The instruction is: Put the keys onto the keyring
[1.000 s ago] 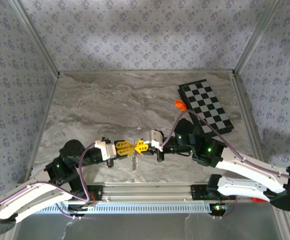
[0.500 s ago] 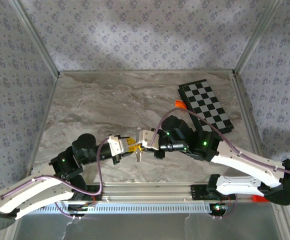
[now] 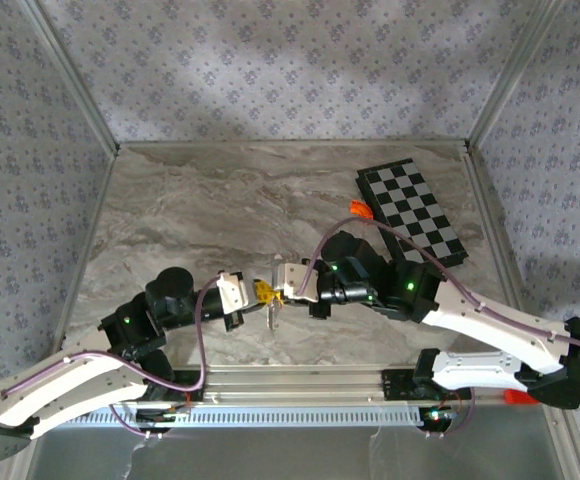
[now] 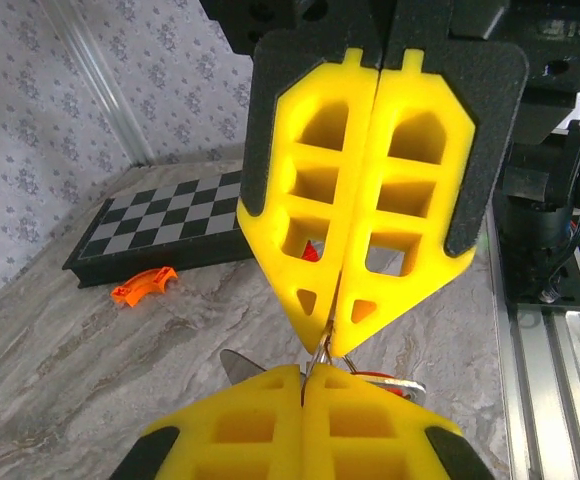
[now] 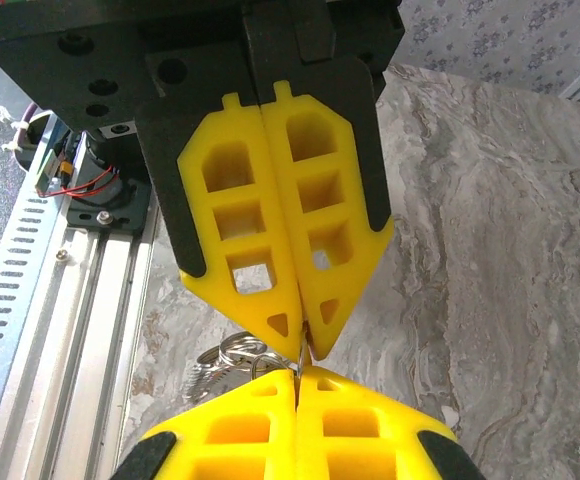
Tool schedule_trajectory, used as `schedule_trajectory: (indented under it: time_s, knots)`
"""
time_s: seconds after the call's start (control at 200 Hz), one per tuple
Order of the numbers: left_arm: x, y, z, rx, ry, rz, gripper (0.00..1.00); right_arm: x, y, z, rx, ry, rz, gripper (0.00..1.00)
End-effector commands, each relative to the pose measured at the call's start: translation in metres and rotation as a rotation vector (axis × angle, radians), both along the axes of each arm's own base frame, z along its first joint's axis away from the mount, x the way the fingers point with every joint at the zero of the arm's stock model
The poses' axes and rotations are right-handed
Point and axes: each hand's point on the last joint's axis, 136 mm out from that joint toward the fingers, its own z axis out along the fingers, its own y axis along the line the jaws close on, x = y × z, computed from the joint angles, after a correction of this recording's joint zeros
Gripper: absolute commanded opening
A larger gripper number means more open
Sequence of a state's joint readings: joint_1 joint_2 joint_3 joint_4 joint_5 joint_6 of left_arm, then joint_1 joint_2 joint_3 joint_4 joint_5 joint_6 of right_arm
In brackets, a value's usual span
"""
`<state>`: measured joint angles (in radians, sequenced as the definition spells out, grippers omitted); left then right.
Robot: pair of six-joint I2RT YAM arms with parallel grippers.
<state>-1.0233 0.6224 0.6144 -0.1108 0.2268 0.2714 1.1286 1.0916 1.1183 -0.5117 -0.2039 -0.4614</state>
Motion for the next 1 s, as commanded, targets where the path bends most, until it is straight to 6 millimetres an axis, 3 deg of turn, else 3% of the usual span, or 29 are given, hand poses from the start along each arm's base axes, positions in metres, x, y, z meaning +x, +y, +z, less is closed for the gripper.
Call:
schedule_trajectory:
  time_s: [0.0,0.03,0.2,0.365,0.525,0.84,0.995]
  knots:
    - [-0.002,0.0,0.025,-0.088,-0.029,-0.008,0.0,-0.01,0.005,0.018,0.046,-0.012,0.046,0.0]
    - [-0.003,0.0,0.029,-0.108,-0.033,-0.011,0.0,-0.01,0.005,0.02,0.057,-0.014,0.044,0.0]
    - [-0.016,0.004,0.053,-0.256,-0.056,-0.062,0.0,-0.011,0.005,0.03,0.144,-0.014,0.025,0.22]
    - [-0.03,0.003,0.065,-0.34,-0.065,-0.142,0.0,-0.014,0.004,0.039,0.212,-0.004,0.03,0.24]
    - [-0.041,0.003,0.075,-0.392,-0.069,-0.206,0.0,-0.017,0.0,0.047,0.249,-0.001,0.037,0.2]
    - [-0.045,0.003,0.077,-0.403,-0.059,-0.231,0.0,-0.018,-0.005,0.053,0.292,-0.007,0.034,0.0]
    - [-0.032,0.003,0.064,-0.308,-0.049,-0.149,0.02,-0.01,-0.006,0.049,0.243,-0.02,-0.007,0.0]
